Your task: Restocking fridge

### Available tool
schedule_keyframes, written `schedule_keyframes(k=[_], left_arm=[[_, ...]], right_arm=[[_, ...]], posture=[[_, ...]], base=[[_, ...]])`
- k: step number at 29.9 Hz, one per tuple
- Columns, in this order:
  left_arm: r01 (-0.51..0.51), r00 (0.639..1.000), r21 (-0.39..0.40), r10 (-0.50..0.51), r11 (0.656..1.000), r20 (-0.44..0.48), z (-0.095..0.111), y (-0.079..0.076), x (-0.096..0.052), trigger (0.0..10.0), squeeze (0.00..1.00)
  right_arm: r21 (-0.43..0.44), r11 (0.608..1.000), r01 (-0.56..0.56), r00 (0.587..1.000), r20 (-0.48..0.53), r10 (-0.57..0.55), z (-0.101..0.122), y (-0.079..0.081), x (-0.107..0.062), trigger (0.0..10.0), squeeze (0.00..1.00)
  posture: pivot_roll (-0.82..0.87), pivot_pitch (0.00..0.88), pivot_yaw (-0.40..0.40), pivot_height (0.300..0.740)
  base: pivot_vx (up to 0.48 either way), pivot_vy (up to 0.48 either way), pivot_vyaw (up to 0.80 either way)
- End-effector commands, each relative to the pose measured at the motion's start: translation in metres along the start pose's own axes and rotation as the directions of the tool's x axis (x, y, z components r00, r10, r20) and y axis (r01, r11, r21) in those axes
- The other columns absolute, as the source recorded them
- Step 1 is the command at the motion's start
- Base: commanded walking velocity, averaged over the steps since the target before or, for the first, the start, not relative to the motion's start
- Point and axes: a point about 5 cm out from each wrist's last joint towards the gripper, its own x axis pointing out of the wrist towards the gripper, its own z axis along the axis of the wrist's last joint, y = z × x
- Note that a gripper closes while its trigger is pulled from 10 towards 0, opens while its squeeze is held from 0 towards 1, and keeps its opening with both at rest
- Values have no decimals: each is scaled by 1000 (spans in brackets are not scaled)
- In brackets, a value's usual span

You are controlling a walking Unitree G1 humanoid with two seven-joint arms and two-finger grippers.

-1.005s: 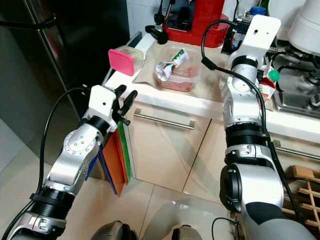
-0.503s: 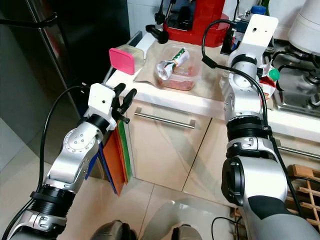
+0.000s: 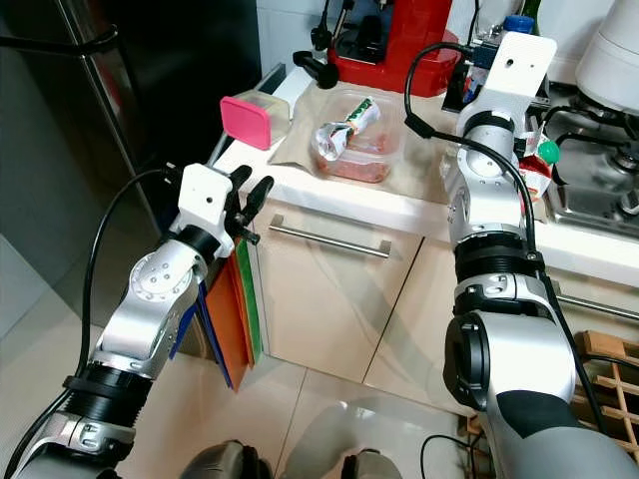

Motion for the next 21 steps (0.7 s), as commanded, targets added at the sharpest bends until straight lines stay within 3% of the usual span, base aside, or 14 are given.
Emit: schedule_keyframes(k=[1,17,21], left_arm=[[-9,1000,7,9,1000,8,2,3,2,10000,0],[-13,1000,-2,13,1000,2,3,4,3,10000,0],[-30,1000,30,30,999,4,4,4,4,10000,0]], right_arm=[[7,1000,-12,1000,-12,13,-5,2,-2,0,0],[3,1000,-3,1000,-24,3,-9,1,-4,0,0],[0,1000,-7,1000,-18,7,-9,1,-5,0,0]], posture=[[-5,0,-11,703],[-8,0,-7,703],[-10,0,-8,703]], base=[[0,0,0],[0,0,0],[0,0,0]])
